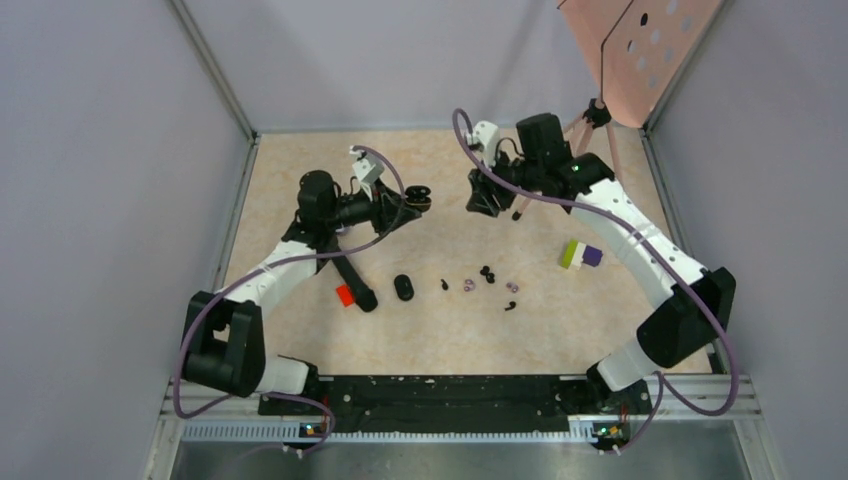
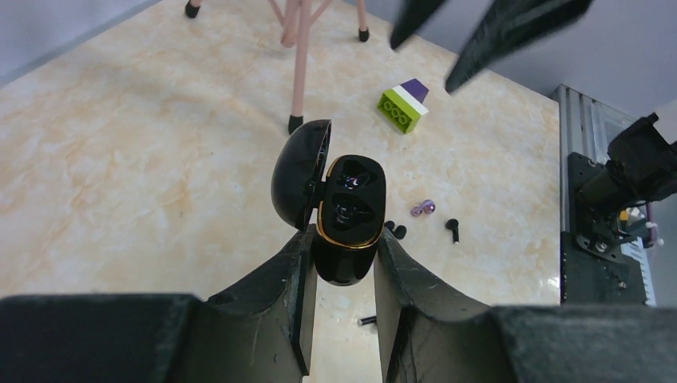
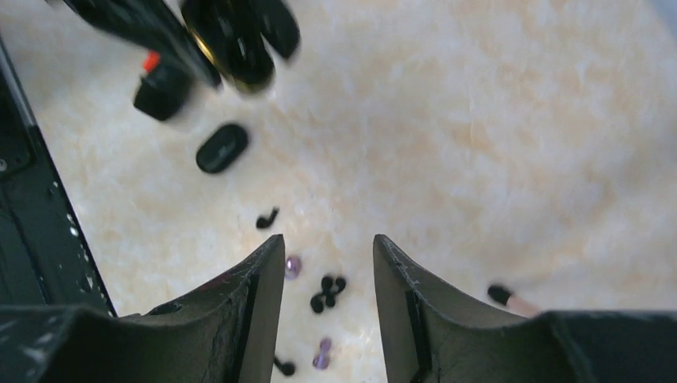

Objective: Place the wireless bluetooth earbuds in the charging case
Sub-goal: Open the charging case, then pick up the earbud from the center of the board.

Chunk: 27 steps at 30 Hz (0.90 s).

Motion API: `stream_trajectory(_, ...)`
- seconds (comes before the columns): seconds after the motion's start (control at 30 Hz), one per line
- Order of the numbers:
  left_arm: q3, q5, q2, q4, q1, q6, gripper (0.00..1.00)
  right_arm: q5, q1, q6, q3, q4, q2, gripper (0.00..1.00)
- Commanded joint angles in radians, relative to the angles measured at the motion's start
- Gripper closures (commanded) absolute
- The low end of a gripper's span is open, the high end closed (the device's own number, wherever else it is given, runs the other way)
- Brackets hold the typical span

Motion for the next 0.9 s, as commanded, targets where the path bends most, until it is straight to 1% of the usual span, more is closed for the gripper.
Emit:
stream_trajectory(0.0, -0.036, -0.072, -0.086, -0.006, 0.047, -0.085, 1.00, 0.179, -0.020, 0.008, -0.223, -0.014, -0.123, 0.57)
stream_trajectory(0.13, -0.086, -0.099, -0.115, 0.006, 0.079, -0.132, 1.00, 0.235, -0.022, 0.056, -0.397, -0.009, -0.162, 0.60)
stream_trajectory(0.2, -0.094, -0.106, -0.127, 0.004, 0.083, -0.138, 1.00, 0.232, -0.022, 0.040, -0.461, 0.004, -0.169, 0.61)
stream_trajectory(0.33, -0.099, -0.115, -0.147, -0.013, 0.086, -0.145, 1.00, 0.236, -0.021, -0.065, -0.558, 0.031, -0.170, 0.65)
stream_trajectory(0.43, -0.103, -0.115, -0.162, -0.035, 0.087, -0.139, 1.00, 0.223, -0.022, -0.184, -0.591, 0.008, -0.158, 0.68)
stream_trajectory(0.5, -0.105, -0.116, -0.171, -0.059, 0.087, -0.130, 1.00, 0.202, -0.022, -0.274, -0.613, -0.019, -0.162, 0.72)
stream_trajectory(0.63, -0.107, -0.121, -0.183, -0.083, 0.087, -0.122, 1.00, 0.202, -0.022, -0.329, -0.651, -0.046, -0.188, 0.75)
stream_trajectory(0.7, -0.107, -0.127, -0.183, -0.087, 0.087, -0.122, 1.00, 0.224, -0.022, -0.292, -0.657, -0.053, -0.184, 0.75)
stream_trajectory(0.73, -0.105, -0.135, -0.183, -0.094, 0.087, -0.120, 1.00, 0.257, -0.021, -0.202, -0.627, -0.079, -0.154, 0.73)
stream_trajectory(0.77, -0.103, -0.141, -0.183, -0.101, 0.087, -0.118, 1.00, 0.262, -0.022, -0.149, -0.603, -0.098, -0.132, 0.72)
stream_trajectory(0.87, -0.092, -0.162, -0.182, -0.132, 0.087, -0.104, 1.00, 0.232, -0.021, 0.016, -0.568, -0.125, -0.094, 0.70)
